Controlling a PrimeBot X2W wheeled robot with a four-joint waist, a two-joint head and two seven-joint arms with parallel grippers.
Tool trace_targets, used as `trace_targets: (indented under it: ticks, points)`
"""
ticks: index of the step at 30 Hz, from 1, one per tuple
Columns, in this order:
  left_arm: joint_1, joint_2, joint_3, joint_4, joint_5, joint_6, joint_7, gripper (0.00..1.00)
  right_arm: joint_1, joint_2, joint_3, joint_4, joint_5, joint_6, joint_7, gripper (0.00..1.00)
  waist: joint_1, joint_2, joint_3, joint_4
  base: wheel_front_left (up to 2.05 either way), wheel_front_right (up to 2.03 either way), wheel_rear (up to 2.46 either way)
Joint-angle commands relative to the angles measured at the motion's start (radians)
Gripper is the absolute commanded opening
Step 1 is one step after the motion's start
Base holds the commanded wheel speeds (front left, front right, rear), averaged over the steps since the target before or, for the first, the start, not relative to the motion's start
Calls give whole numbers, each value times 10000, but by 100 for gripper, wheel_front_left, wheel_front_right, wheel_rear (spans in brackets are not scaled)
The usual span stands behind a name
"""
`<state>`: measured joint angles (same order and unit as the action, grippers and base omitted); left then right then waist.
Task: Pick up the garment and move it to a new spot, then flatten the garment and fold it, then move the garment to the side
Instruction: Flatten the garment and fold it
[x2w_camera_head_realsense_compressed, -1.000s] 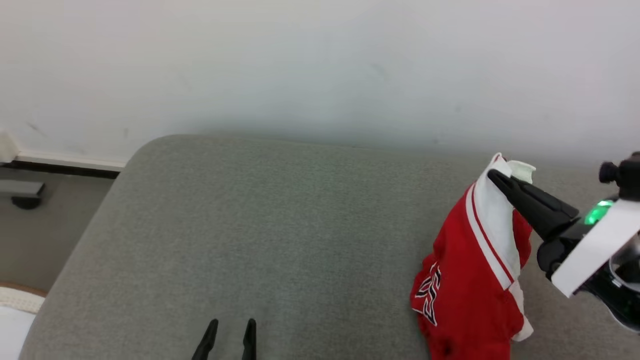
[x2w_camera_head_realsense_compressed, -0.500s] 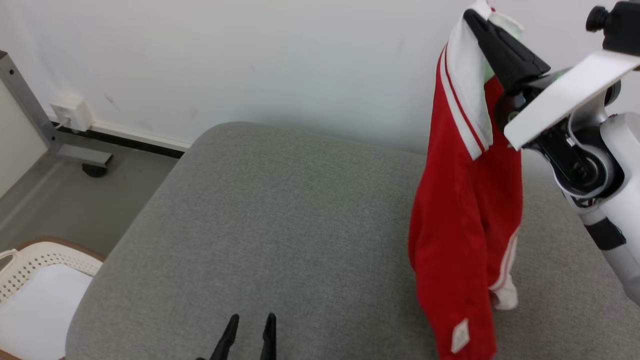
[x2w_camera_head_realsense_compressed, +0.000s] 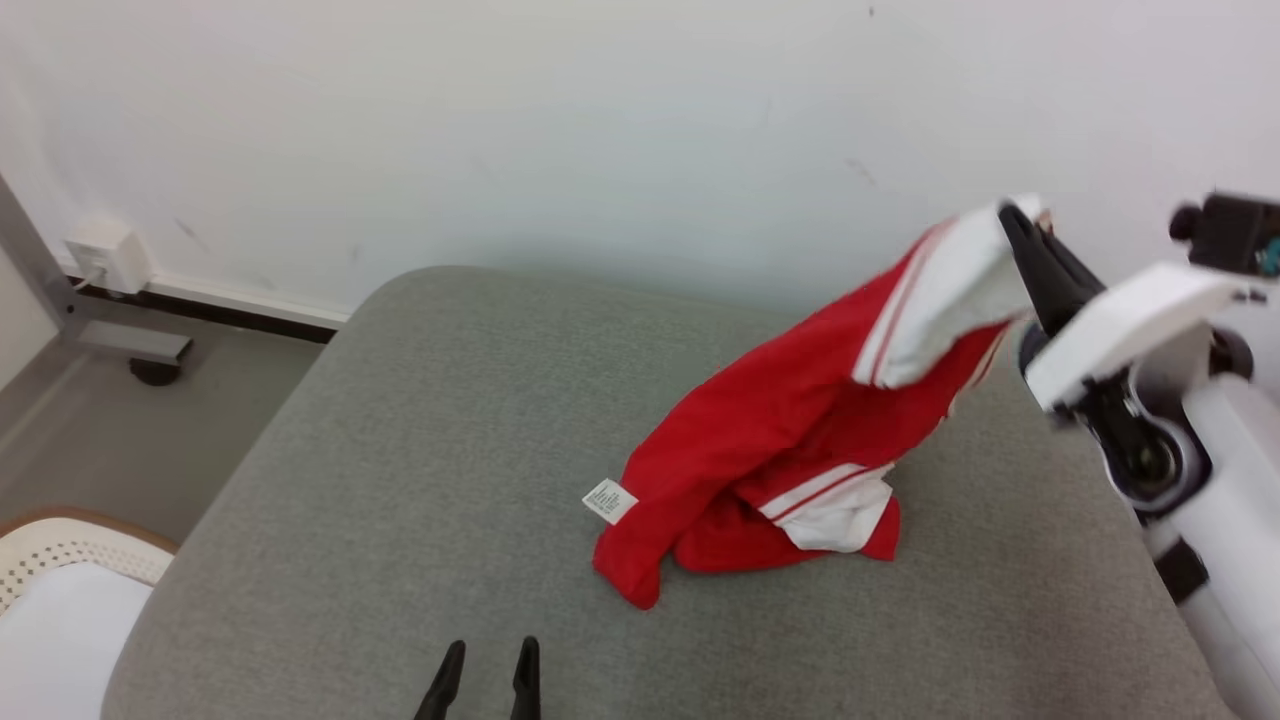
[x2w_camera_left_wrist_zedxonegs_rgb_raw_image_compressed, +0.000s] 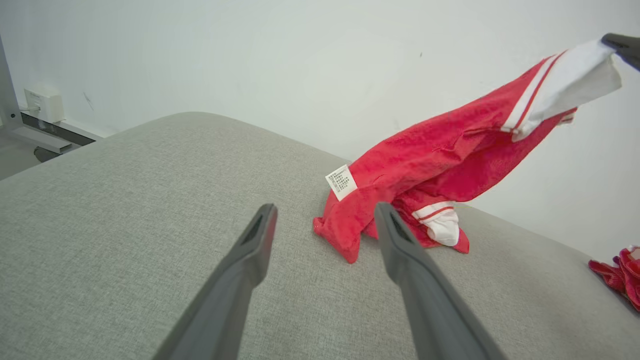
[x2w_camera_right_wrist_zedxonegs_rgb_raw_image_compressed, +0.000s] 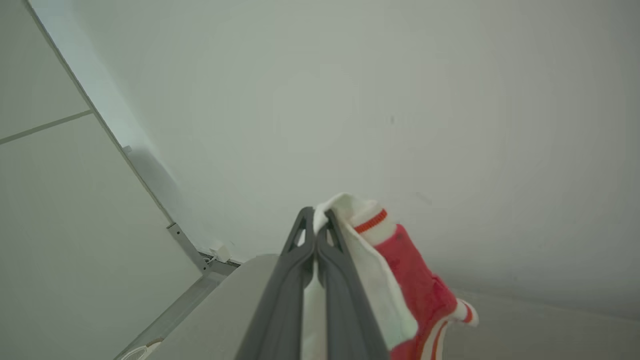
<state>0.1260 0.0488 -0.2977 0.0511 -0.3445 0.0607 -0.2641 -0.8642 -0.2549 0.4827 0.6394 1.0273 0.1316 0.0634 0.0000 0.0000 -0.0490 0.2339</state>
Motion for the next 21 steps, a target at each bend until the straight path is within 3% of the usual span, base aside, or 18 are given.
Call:
trace_targets:
  ticks: [1,12,21]
  points:
    - [61,36,57,-73,26,-46,2,100,723,-290,-290,-92,-132,-19,11,0,0,0,122,-228,0,0,0]
    - [-145,36,395,-68,360,-166,2,100,3657,-738,-2201,-670,-433,-19,383,0,0,0,581,-1448,0,0,0]
    - [-374,37,471,-65,536,-235,2,100,4737,-108,-4009,-1079,-689,-19,1337,0,0,0,909,-2012,0,0,0]
